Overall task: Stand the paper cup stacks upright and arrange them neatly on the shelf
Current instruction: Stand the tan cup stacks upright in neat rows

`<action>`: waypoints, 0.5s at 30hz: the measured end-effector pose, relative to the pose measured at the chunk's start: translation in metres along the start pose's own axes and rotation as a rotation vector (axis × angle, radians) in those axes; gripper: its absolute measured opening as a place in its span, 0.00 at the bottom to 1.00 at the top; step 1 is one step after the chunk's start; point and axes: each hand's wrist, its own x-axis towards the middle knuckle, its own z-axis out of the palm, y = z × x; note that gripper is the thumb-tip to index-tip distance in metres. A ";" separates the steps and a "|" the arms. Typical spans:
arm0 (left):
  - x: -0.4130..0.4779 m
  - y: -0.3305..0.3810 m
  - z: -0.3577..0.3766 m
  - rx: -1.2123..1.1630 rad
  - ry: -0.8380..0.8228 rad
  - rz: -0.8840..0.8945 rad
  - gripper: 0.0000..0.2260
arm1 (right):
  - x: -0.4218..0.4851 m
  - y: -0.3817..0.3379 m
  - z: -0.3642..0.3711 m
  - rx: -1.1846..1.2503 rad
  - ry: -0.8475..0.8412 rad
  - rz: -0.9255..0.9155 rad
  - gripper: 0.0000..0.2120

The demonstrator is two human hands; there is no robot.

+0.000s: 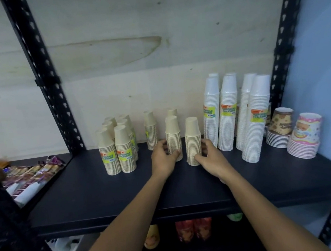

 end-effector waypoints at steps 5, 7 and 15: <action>-0.025 0.007 -0.027 -0.034 0.022 0.054 0.24 | -0.013 -0.012 0.017 0.082 0.025 -0.046 0.31; -0.038 0.008 -0.044 -0.039 0.047 0.070 0.22 | -0.021 -0.020 0.032 0.054 0.026 -0.099 0.32; -0.082 -0.020 -0.143 0.060 0.199 0.021 0.22 | -0.046 -0.052 0.113 0.060 -0.062 -0.207 0.31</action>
